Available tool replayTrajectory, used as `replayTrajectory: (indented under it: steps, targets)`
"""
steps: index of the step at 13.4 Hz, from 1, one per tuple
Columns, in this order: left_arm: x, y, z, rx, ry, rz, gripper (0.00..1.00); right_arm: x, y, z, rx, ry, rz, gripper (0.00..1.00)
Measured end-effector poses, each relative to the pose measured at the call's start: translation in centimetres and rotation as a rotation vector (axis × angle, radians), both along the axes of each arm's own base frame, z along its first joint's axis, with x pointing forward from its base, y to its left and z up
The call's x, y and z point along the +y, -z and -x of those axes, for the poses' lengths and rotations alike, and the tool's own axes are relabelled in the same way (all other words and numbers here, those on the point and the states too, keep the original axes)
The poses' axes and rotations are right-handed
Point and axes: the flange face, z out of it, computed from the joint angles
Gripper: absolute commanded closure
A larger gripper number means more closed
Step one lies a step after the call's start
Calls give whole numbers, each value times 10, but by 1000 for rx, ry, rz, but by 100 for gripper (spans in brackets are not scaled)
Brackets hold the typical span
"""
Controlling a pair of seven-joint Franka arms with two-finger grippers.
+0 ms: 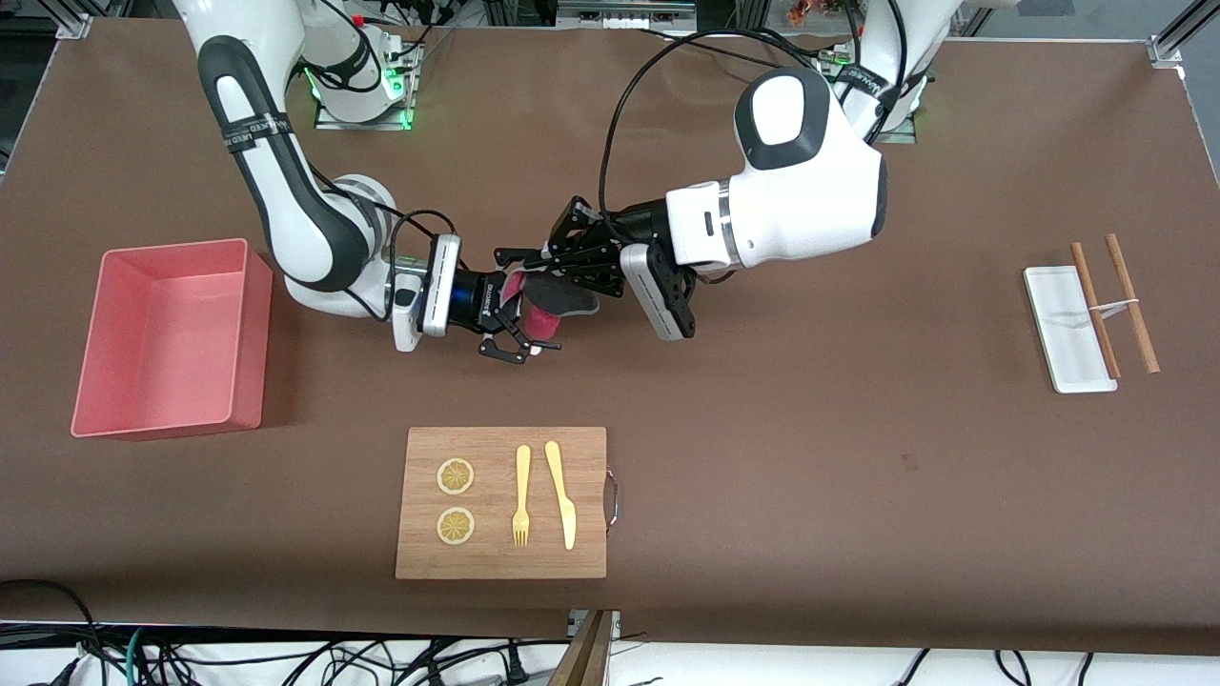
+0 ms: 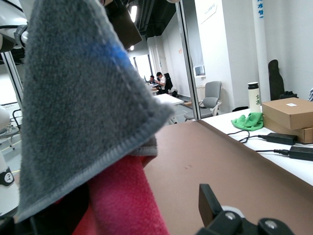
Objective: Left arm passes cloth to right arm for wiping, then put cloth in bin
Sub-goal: 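Carry the cloth to the right gripper and close the right gripper on it, then open the left gripper while the right gripper pulls the cloth away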
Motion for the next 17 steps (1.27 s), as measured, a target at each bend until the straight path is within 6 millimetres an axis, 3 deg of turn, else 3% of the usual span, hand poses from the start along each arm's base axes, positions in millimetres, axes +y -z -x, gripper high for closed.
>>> replayTrajectory:
  steps: [1,3,4,9,10,11,17]
  targets:
    - [2,-1,-2,-2,-4,0,100,2,1,-1,5,8,-7,34]
    - [3,-2,-2,-4,-5,1,100,7,3,0,11,14,-12,96]
    - [2,-3,-2,-4,-5,2,100,7,3,0,12,18,-11,100]
    - [3,-3,-2,-4,-6,2,100,-2,1,-8,3,42,-1,100]
    - [3,-3,-3,-4,-7,2,74,-9,0,-12,-3,54,3,100]
    - [3,-3,-3,-4,-7,2,1,-16,-2,-17,-10,65,9,100]
    - [13,-21,-5,-29,-22,10,0,-65,-21,-47,-70,51,130,100]
